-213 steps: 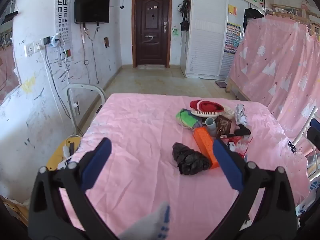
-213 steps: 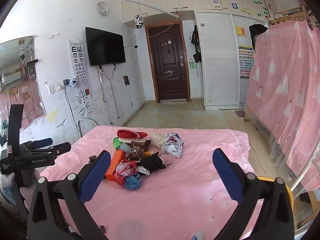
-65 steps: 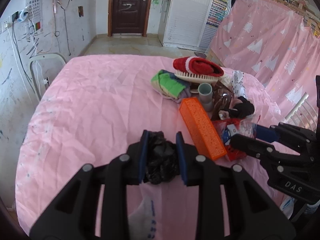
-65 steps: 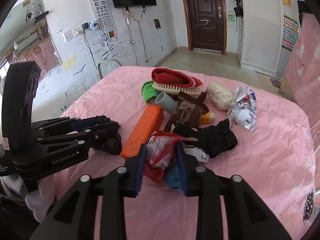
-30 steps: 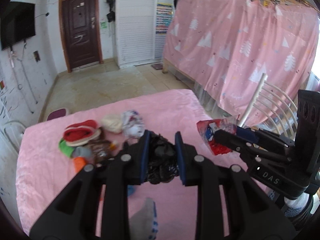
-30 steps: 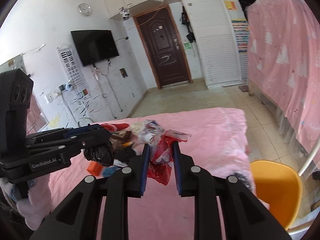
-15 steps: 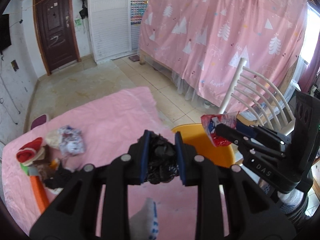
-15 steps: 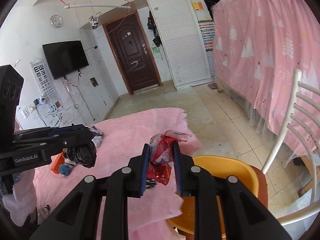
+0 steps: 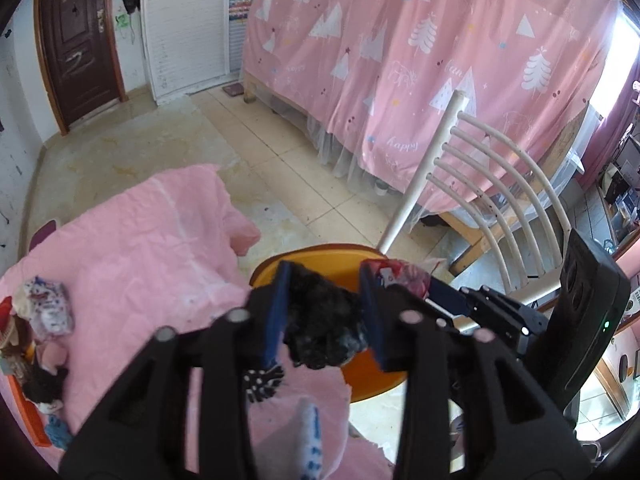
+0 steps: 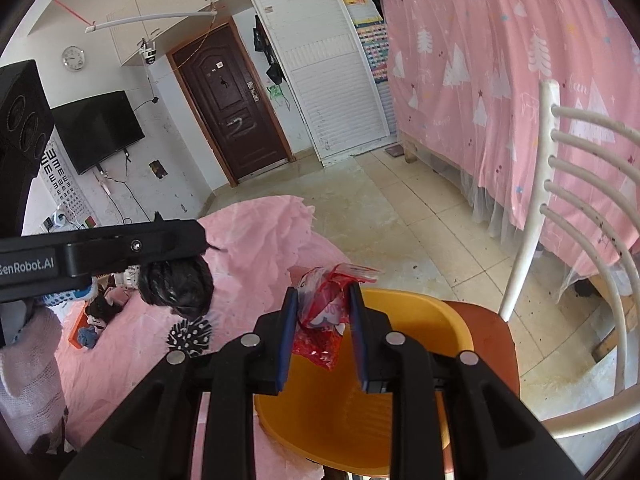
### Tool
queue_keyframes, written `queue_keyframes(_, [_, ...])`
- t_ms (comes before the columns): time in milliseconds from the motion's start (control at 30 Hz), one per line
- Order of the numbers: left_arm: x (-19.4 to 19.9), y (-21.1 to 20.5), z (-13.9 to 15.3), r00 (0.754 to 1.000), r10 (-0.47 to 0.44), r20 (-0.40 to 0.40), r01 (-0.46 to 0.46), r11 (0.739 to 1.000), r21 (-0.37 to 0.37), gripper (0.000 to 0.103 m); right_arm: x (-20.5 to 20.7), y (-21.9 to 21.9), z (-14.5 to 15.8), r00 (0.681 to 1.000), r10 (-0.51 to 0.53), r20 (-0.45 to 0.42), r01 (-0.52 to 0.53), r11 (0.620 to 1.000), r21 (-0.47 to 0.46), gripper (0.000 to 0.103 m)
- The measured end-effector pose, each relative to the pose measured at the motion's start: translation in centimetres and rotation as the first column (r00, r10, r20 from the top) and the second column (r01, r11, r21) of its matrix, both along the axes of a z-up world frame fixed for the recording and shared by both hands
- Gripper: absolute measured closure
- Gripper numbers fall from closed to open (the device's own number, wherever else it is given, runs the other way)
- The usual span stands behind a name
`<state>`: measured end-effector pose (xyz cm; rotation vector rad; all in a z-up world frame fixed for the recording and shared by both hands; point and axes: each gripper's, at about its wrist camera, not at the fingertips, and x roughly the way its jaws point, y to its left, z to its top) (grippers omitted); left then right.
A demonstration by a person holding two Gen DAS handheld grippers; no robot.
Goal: Collect trash
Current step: 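Carry both bags to the orange bucket and open both grippers over it, then move both tools back over the items on the bed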
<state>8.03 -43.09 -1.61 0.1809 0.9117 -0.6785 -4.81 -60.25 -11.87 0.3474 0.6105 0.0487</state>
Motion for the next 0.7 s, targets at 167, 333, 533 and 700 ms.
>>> queue_keyframes(167, [-0.2,-0.1,-0.1,1.000,0.007,0.005,-0.007,1.000,0.008,0.046,-0.1,-0.6,-0.5,1.000,-0.019,-0.008,0.019,0.999,0.030,0.081])
queue_keyframes(333, [-0.3,0.8,0.4,1.000,0.015,0.007,-0.015,1.000,0.001,0.046,-0.1,-0.2,-0.2,1.000,-0.031,-0.005,0.031,0.999,0.022,0.056])
queue_keyframes(533, [-0.6,3.3,1.7,0.999,0.040,0.031,-0.039,0.999,-0.027,0.046,0.1,1.2,1.2,1.000,-0.026,0.008,0.026,1.000,-0.008,0.050])
queue_keyframes(700, [-0.8,6.1,2.7,0.997,0.067,0.039,-0.065,0.996,-0.059,0.046,0.5,3.4,2.7,1.000,0.004,0.018,-0.003,0.999,-0.038,0.049])
